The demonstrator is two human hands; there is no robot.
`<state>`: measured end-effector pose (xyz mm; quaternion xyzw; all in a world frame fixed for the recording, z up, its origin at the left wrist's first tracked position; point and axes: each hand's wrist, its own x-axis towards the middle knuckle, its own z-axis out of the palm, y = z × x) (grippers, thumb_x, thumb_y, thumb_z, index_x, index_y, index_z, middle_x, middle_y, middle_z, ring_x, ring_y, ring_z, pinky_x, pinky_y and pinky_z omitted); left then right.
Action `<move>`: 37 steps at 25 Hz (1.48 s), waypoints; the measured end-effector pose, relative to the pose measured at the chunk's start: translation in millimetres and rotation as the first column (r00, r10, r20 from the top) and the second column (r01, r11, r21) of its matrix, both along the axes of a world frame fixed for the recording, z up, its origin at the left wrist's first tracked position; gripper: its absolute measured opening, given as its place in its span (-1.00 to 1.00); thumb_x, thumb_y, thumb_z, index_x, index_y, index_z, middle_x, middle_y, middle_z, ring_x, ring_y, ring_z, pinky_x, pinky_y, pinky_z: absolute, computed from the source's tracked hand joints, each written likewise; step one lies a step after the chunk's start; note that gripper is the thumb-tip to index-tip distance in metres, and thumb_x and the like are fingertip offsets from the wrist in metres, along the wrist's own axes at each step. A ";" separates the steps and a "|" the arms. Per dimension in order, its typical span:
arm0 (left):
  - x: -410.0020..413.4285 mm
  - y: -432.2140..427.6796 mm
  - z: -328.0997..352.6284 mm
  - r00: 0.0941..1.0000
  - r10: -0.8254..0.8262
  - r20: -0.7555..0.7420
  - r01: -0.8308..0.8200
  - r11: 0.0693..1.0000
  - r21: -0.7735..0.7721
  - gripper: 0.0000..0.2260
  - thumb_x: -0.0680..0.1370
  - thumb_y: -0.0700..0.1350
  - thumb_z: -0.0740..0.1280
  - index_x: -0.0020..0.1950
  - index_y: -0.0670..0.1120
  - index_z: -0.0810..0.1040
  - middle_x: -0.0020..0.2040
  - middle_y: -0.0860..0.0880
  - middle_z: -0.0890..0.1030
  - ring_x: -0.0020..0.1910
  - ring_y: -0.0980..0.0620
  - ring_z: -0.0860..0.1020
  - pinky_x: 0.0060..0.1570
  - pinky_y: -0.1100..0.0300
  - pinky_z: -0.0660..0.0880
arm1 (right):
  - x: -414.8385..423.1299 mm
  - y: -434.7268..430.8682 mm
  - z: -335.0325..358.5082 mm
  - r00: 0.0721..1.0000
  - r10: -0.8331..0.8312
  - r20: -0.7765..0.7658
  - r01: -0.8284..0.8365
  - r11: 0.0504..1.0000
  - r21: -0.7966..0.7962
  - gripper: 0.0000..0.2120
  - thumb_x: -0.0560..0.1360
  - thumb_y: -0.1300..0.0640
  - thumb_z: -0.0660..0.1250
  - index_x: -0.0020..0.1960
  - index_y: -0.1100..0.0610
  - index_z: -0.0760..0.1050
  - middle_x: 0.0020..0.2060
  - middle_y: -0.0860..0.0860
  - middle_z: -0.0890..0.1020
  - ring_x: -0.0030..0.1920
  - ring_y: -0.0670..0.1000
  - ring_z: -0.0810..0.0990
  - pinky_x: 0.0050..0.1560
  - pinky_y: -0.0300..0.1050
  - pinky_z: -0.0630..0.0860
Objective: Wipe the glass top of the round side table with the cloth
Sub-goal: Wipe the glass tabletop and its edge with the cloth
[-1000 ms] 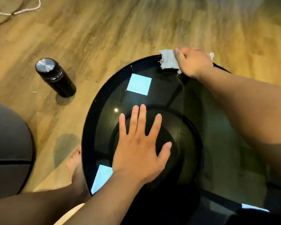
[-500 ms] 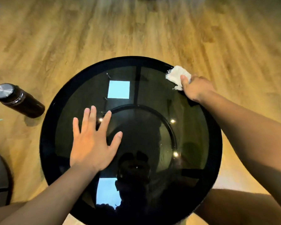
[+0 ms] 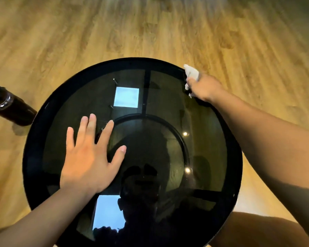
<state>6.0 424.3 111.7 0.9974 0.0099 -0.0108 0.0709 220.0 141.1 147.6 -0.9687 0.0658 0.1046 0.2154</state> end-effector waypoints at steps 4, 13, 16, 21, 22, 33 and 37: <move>-0.8 0.6 -1.4 1.000 -0.004 0.010 0.004 1.000 -0.018 -0.35 0.56 0.32 -0.03 0.57 0.00 0.21 0.59 -0.24 0.13 0.60 -0.15 -0.02 0.53 -0.22 -0.06 | 34.1 12.3 -11.4 0.989 0.149 0.021 -0.149 0.989 -0.004 -0.56 0.51 -0.22 0.04 0.24 -0.09 0.49 -0.19 -0.09 0.64 -0.07 0.06 0.63 -0.07 -0.06 0.49; 1.2 0.4 -0.1 0.999 0.034 -0.014 -0.034 0.998 0.044 -0.34 0.57 0.36 -0.11 0.59 0.05 0.13 0.61 -0.22 0.05 0.60 -0.15 -0.09 0.52 -0.21 -0.09 | -96.2 -69.9 7.7 0.979 -0.075 -0.191 0.014 0.953 -0.301 -0.52 0.63 -0.19 -0.03 -0.09 0.15 0.45 -0.03 0.21 0.56 -0.06 0.22 0.49 -0.08 -0.06 0.34; 1.7 0.4 0.3 1.000 0.020 -0.003 -0.019 0.999 0.045 -0.35 0.58 0.34 -0.06 0.58 0.03 0.14 0.60 -0.24 0.06 0.60 -0.17 -0.06 0.52 -0.22 -0.09 | -159.7 -71.2 25.7 0.932 -0.013 -0.362 -0.142 0.905 -0.400 -0.75 0.61 0.03 0.16 0.04 0.23 0.40 0.08 0.29 0.58 -0.07 0.22 0.51 -0.11 -0.05 0.34; 1.3 2.0 -1.8 0.999 0.020 0.025 -0.021 1.000 0.013 -0.36 0.58 0.34 -0.03 0.57 0.02 0.16 0.60 -0.24 0.06 0.60 -0.18 -0.05 0.52 -0.22 -0.10 | -237.4 -54.1 31.5 0.870 -0.099 -0.483 -0.115 0.912 -0.394 -0.70 0.67 0.04 0.08 0.10 0.28 0.42 0.01 0.28 0.53 0.05 0.25 0.54 -0.12 -0.09 0.35; 1.6 2.1 -1.9 0.999 0.016 0.028 -0.017 1.000 0.018 -0.36 0.58 0.34 -0.03 0.57 0.02 0.15 0.60 -0.24 0.06 0.60 -0.18 -0.05 0.52 -0.22 -0.10 | -233.9 -50.0 34.3 0.896 -0.141 -0.421 -0.027 0.929 -0.369 -0.72 0.66 0.07 0.11 -0.07 0.26 0.41 -0.08 0.25 0.52 0.00 0.24 0.55 -0.13 -0.10 0.35; 2.0 2.5 -4.9 0.999 0.007 0.045 -0.009 0.999 0.054 -0.37 0.58 0.34 -0.04 0.55 0.01 0.18 0.59 -0.26 0.09 0.59 -0.22 -0.02 0.51 -0.26 -0.07 | -223.8 -62.4 -4.5 0.825 -0.489 -0.282 0.530 0.843 0.090 -0.30 0.35 -0.47 -0.02 -0.03 0.09 0.55 -0.03 0.21 0.66 -0.08 0.22 0.64 -0.10 0.05 0.51; 4.2 2.1 -3.2 0.999 -0.005 0.043 0.004 1.000 0.026 -0.37 0.58 0.33 -0.03 0.55 0.01 0.17 0.59 -0.26 0.08 0.59 -0.22 -0.03 0.51 -0.26 -0.09 | -287.7 -25.8 10.6 0.769 -0.552 -0.322 0.603 0.794 0.081 -0.53 0.48 -0.21 0.14 0.07 0.16 0.53 -0.02 0.17 0.65 -0.04 0.21 0.64 -0.09 0.05 0.59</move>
